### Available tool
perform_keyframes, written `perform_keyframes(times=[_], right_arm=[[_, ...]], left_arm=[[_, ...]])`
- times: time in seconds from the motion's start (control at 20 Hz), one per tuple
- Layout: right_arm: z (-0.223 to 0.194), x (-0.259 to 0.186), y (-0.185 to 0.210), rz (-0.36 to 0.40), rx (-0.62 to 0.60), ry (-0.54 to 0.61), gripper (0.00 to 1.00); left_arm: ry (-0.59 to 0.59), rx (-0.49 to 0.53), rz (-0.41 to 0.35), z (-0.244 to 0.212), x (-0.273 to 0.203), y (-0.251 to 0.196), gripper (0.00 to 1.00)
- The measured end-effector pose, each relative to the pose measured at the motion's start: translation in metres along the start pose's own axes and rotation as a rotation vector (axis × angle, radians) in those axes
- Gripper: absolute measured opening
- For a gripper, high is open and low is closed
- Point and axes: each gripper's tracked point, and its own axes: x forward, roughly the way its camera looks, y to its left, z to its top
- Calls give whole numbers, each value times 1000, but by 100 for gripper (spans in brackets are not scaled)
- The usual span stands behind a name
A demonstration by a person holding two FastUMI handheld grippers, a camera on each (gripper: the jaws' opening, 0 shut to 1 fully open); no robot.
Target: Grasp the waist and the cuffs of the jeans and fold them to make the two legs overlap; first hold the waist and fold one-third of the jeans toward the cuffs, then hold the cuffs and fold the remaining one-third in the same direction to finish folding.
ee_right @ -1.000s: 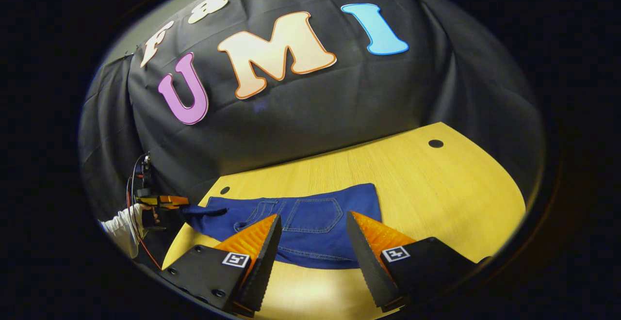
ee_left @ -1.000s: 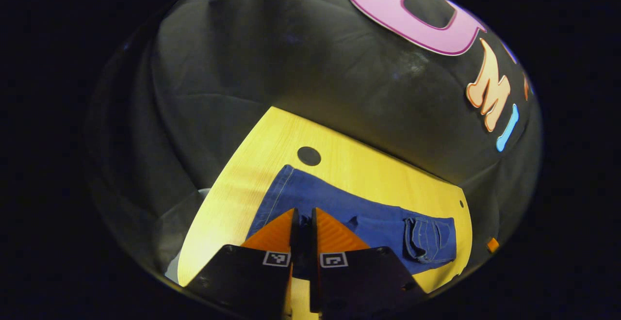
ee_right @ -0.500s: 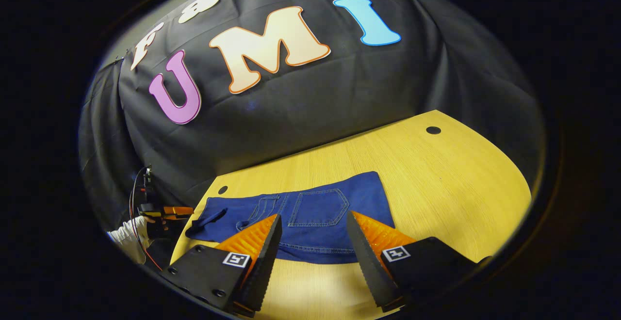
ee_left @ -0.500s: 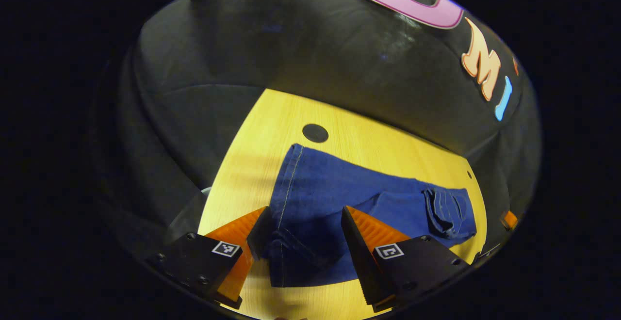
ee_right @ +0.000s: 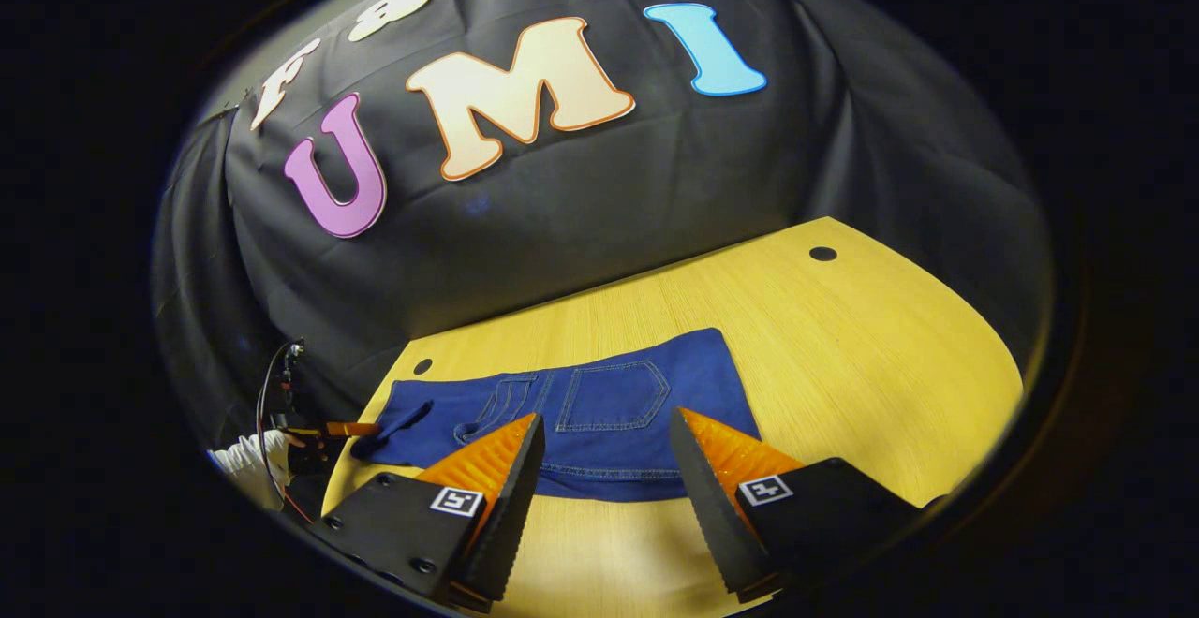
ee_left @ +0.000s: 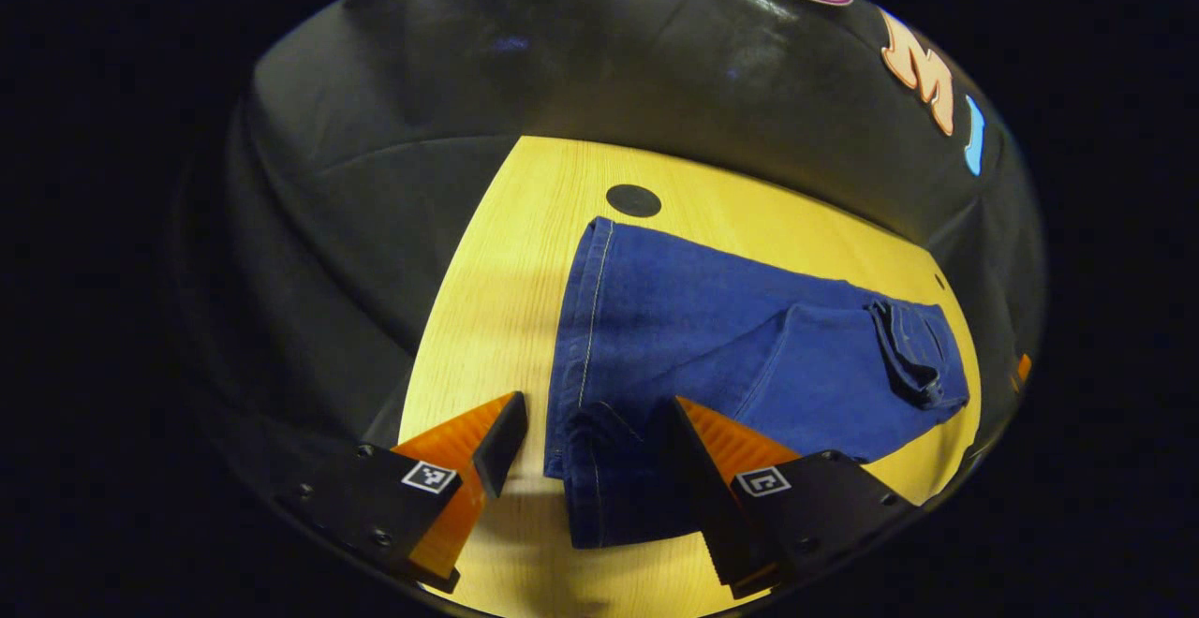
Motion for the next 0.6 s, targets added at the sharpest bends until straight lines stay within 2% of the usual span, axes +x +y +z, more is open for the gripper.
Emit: perform_keyframes(times=[0.1, 0.15, 0.2, 0.35, 0.5, 0.6], right_arm=[[1, -1, -1, -4, -2, -10, 83], [1, -2, -3, -9, -8, -12, 83], [0, -3, -5, -14, -15, -13, 83], [0, -6, -9, -23, -33, -16, 83], [1, -9, -9, -15, -45, -24, 83], [3, -9, -11, -11, -58, -34, 83]], left_arm=[[17, 73, 8, -4, 0, -3, 92], [18, 121, 18, -6, 6, -7, 86], [5, 147, -20, -6, 7, -17, 74], [-40, 41, -68, -1, 9, -32, 13], [-64, -61, -93, 3, 8, -35, 1], [-52, -85, -99, 5, 7, -34, 1]])
